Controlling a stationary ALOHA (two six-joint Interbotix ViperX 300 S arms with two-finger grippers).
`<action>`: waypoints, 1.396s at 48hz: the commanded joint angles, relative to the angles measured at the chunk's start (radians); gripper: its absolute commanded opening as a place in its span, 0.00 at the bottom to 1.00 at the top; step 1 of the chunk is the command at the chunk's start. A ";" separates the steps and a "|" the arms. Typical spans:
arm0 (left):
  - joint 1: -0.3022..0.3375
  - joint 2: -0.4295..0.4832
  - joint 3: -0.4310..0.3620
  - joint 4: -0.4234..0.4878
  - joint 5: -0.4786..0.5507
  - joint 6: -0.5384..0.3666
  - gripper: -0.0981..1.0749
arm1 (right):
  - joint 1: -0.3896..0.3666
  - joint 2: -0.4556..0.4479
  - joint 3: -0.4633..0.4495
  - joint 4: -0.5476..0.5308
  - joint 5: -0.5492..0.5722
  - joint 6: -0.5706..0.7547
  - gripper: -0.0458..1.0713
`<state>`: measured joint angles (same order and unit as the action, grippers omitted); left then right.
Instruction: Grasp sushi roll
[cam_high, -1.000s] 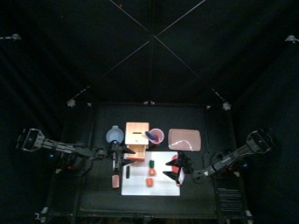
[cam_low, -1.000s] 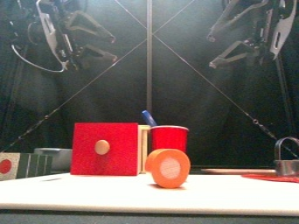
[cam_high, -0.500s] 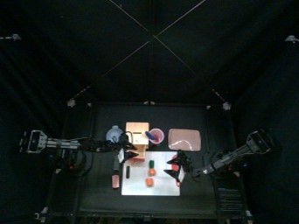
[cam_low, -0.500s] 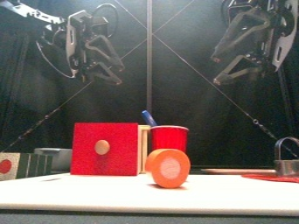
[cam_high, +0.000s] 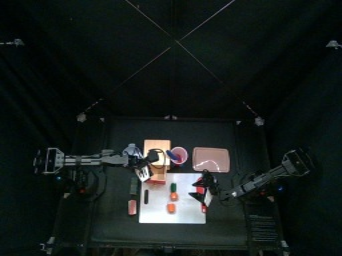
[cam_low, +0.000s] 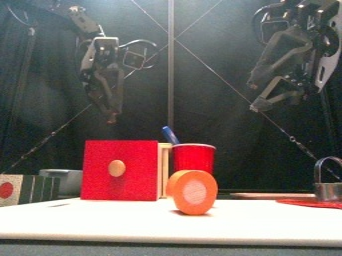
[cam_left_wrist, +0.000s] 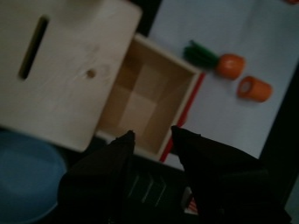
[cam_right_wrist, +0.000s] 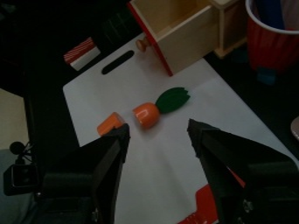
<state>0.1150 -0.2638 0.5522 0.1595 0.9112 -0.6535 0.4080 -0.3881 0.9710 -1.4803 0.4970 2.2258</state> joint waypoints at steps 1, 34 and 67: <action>-0.044 -0.029 0.020 0.044 0.006 -0.120 0.76 | -0.003 -0.008 -0.008 0.002 -0.003 0.000 0.84; -0.183 -0.011 0.299 0.097 -0.156 -0.793 0.96 | -0.021 -0.008 0.023 0.048 -0.026 -0.002 0.84; -0.305 0.158 0.285 0.098 -0.156 -1.063 0.79 | -0.032 -0.008 0.048 0.063 -0.034 -0.002 0.84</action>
<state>-0.1887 -0.1028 0.8606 0.2516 0.7532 -1.7135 0.3774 -0.3866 1.0262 -1.4220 0.4648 2.2258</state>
